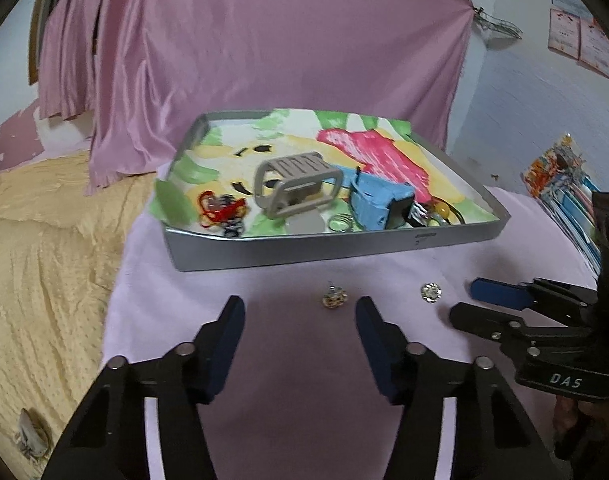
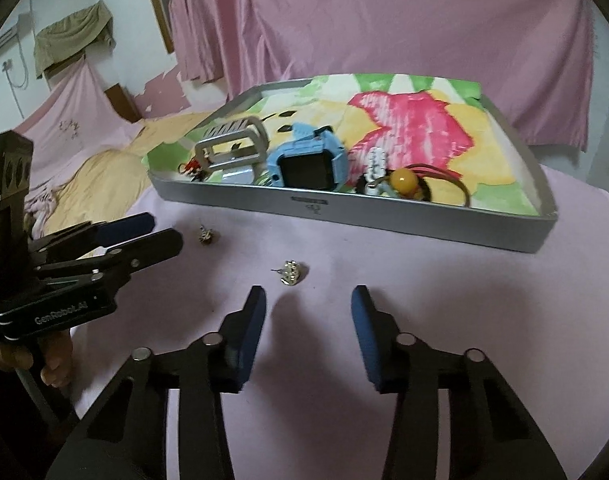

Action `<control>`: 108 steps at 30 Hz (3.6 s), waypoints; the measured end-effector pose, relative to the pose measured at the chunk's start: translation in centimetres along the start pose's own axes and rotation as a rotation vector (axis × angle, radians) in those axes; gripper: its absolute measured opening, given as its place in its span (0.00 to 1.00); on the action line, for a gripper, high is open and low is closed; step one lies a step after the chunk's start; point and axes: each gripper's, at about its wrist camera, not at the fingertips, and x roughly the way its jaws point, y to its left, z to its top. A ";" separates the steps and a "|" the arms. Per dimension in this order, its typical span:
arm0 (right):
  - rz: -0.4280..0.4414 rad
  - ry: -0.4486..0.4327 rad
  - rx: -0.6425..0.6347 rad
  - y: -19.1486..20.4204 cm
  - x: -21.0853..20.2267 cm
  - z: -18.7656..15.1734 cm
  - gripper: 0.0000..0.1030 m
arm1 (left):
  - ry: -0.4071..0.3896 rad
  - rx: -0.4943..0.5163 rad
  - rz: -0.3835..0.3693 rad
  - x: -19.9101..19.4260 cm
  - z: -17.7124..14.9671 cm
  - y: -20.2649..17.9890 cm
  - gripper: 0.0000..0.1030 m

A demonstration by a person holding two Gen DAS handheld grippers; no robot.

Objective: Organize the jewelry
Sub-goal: 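Grasp the small silver charm with the right tool while the left tool grasps the gold charm, then carry the silver charm with the right tool while the left tool carries the gold charm over the tray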

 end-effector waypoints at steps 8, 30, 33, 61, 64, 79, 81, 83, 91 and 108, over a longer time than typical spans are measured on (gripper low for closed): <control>-0.006 0.020 -0.051 0.7 0.9 0.9 0.27 | 0.063 -0.005 -0.064 1.3 0.4 -0.4 0.31; 0.023 0.034 -0.117 1.6 1.9 1.8 0.13 | 0.101 0.059 -0.042 2.9 1.6 -1.0 0.14; 0.025 0.034 -0.120 1.6 2.0 1.9 0.13 | 0.101 0.058 -0.042 2.9 1.6 -1.0 0.14; 0.049 -0.062 -0.027 -1.0 -0.7 1.1 0.13 | 0.038 0.063 -0.112 1.6 1.8 -2.9 0.10; 0.050 -0.090 -0.016 -1.3 -1.5 1.2 0.13 | 0.010 0.065 -0.118 0.9 2.1 -3.1 0.10; -0.089 -0.217 0.068 -8.4 -4.3 4.3 0.13 | -0.088 0.127 -0.233 2.1 7.2 -9.2 0.10; -0.095 -0.211 0.072 -9.4 -4.0 4.8 0.13 | -0.073 0.123 -0.234 3.3 7.8 -10.0 0.10; -0.098 -0.201 0.073 -10.1 -3.5 5.1 0.13 | -0.060 0.123 -0.227 4.1 8.1 -10.5 0.10; -0.085 -0.133 0.061 -11.0 -0.7 5.8 0.13 | 0.014 0.105 -0.189 7.5 8.8 -11.8 0.10; -0.111 -0.033 0.004 -10.2 2.0 6.3 0.13 | 0.091 0.077 -0.114 9.6 8.8 -11.2 0.11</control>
